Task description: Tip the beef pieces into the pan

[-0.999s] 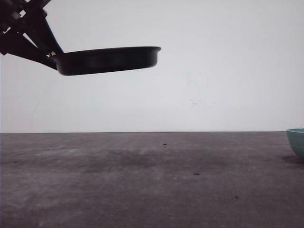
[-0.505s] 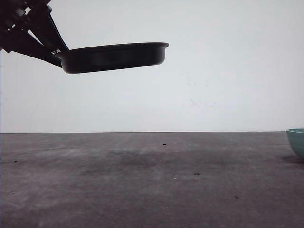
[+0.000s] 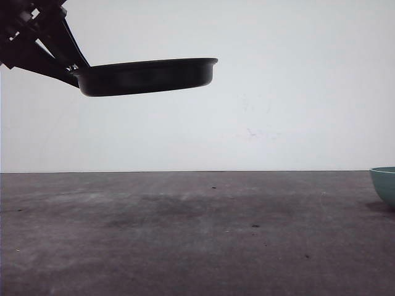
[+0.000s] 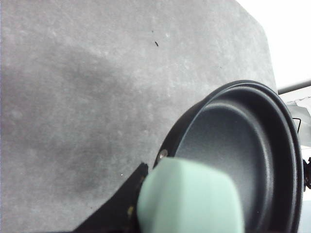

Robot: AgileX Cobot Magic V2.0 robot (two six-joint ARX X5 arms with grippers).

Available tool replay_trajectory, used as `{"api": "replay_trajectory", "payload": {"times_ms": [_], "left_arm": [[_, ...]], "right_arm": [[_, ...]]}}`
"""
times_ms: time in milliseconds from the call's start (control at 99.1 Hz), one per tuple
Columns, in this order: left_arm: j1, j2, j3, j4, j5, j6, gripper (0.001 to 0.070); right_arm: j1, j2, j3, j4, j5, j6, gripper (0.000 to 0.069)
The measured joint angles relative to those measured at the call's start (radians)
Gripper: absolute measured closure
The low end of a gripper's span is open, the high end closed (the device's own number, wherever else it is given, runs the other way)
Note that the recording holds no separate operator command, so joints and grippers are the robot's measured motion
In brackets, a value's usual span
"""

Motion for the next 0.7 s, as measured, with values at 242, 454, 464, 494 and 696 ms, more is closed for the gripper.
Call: {"api": "replay_trajectory", "payload": {"times_ms": [242,454,464,494,696], "left_arm": [[0.0,0.0,0.0,0.0,-0.019,0.001,0.0664],[0.0,0.0,0.0,-0.001,-0.019,0.001,0.0664],[0.0,0.0,0.0,-0.002,-0.019,0.001,0.0664],[0.0,0.0,0.0,-0.002,-0.019,0.001,0.0664],[0.0,0.0,0.0,-0.005,-0.019,0.002,0.0664]], "right_arm": [[0.0,0.02,0.0,0.022,-0.003,0.0,0.0615],[0.001,0.046,0.0,0.04,-0.003,0.0,0.0615],[0.001,0.046,0.0,0.042,-0.003,0.0,0.0616],[0.001,0.046,0.0,0.045,-0.007,0.0,0.0624],[-0.004,0.046,0.0,0.075,-0.178,0.0,0.0676]]}}
